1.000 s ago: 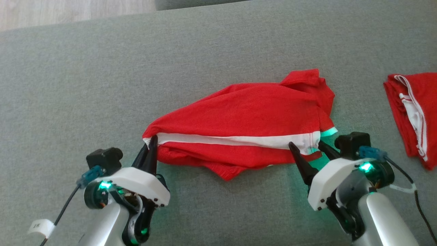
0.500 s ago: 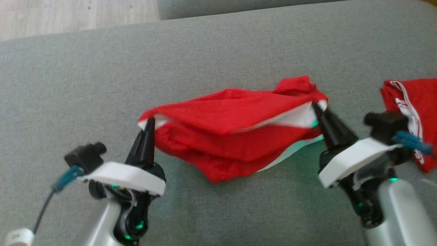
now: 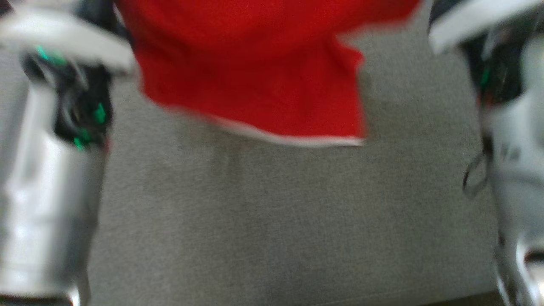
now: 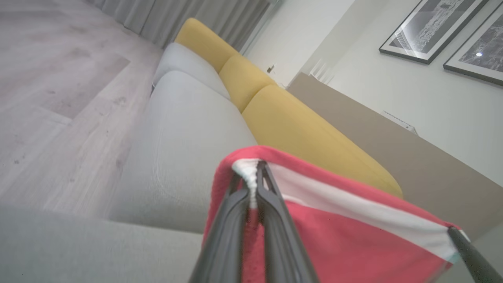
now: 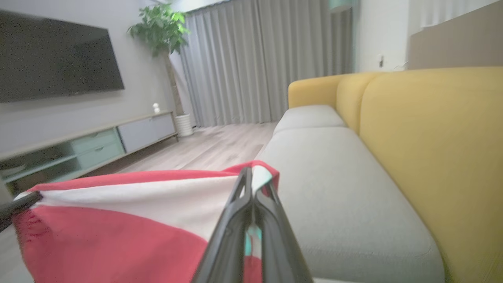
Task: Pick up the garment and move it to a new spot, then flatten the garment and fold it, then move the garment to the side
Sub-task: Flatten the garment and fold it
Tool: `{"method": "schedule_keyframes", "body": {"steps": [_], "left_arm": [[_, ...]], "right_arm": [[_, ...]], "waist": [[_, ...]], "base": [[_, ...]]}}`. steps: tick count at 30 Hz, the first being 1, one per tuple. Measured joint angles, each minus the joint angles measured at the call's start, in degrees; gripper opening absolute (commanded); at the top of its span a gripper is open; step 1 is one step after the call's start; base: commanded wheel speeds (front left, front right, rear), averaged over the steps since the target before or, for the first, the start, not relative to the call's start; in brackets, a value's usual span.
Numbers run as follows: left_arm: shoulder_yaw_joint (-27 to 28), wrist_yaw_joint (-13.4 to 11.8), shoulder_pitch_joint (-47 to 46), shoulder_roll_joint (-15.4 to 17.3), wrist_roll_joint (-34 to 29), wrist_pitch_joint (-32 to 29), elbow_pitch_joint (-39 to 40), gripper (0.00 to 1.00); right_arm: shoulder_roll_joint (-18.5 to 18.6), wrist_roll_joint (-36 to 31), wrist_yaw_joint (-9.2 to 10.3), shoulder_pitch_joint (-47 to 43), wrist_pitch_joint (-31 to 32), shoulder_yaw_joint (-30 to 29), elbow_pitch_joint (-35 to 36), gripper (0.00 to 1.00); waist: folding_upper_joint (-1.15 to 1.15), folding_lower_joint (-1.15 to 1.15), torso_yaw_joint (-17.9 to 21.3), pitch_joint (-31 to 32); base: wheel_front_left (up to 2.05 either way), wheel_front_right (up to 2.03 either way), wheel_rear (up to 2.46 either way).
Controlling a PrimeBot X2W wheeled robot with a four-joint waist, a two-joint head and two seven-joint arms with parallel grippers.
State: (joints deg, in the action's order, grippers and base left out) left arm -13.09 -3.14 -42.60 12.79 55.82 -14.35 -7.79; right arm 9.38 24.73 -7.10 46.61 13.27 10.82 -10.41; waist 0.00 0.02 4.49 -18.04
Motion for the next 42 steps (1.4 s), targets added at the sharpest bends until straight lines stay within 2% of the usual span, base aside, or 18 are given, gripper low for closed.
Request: {"method": "schedule_keyframes", "body": {"steps": [4, 10, 13, 16, 22, 25, 29, 32, 35, 40, 42], "left_arm": [[1.05, 1.41, -10.93, -0.36, -2.72, 5.37, -6.48, 0.00], [2.61, 7.14, -20.65, -2.40, -5.06, 16.94, -14.25, 0.00], [2.33, 9.17, -21.81, -2.42, -5.93, 20.68, -16.07, 0.00], [0.14, 10.00, -19.60, -2.00, -5.94, 22.23, -17.60, 0.00], [-10.16, 10.29, -5.39, 0.00, -5.44, 24.79, -19.64, 0.00], [-15.45, 10.28, 2.35, 1.27, -3.44, 25.68, -20.78, 0.00], [-19.93, 10.28, 12.05, 2.75, 0.19, 26.62, -19.31, 0.00], [-21.38, 10.34, 19.64, 4.36, 2.08, 26.77, -16.82, 0.00], [-22.56, 9.35, 27.58, 6.50, 2.78, 25.93, -13.04, 0.00], [-22.84, 2.89, 40.70, 8.81, 6.93, 22.80, -0.03, 0.00], [-23.41, 0.25, 45.53, 10.58, 7.92, 21.17, 6.23, 0.00]], "right_arm": [[-0.52, -0.63, 0.00, 13.47, -9.71, 0.92, -10.18, 0.00], [0.23, -3.83, -0.01, 24.22, -24.66, 3.35, -20.12, 0.00], [0.53, -3.96, -0.01, 26.25, -27.02, 4.42, -21.76, 0.00], [1.65, -2.65, -0.01, 25.24, -26.83, 8.40, -24.84, 0.00], [3.80, 1.77, -0.01, 12.59, -17.67, 13.25, -31.22, 0.00], [4.80, 3.81, -0.01, 4.71, -11.90, 16.01, -31.34, 0.00], [7.80, 6.92, -0.01, -4.31, -1.86, 19.70, -26.71, 0.00], [10.78, 8.80, -0.01, -11.71, 4.02, 19.35, -20.18, 0.00], [13.28, 9.23, -0.01, -19.89, 10.27, 15.52, -12.38, 0.00], [13.63, 6.50, -0.02, -36.57, 22.64, 3.05, 2.33, 0.00], [12.29, 3.89, -0.02, -43.57, 28.16, -2.08, 10.14, 0.00]], "waist": [[0.00, 0.02, 1.40, -2.43], [0.00, -0.02, 2.04, -1.95], [0.00, -0.02, 2.23, -1.64], [0.00, -0.02, 2.47, -1.54], [0.00, -0.01, 2.86, -0.86], [0.00, -0.02, 3.02, 0.21], [0.00, -0.02, 2.98, 2.36], [0.00, -0.02, 2.82, 4.55], [0.00, -0.03, 2.49, 6.90], [0.00, -0.04, 1.69, 10.14], [0.00, -0.04, 1.25, 10.68]], "base": [[0.00, 0.00, 0.00], [0.00, 0.00, 0.00], [0.00, 0.00, 0.00], [0.00, 0.00, 0.00], [0.00, 0.00, 0.00], [0.00, 0.00, 0.00], [0.00, 0.00, 0.00], [0.00, 0.00, 0.00], [0.00, 0.00, 0.00], [0.00, 0.00, 0.00], [0.00, 0.00, 0.00]]}}
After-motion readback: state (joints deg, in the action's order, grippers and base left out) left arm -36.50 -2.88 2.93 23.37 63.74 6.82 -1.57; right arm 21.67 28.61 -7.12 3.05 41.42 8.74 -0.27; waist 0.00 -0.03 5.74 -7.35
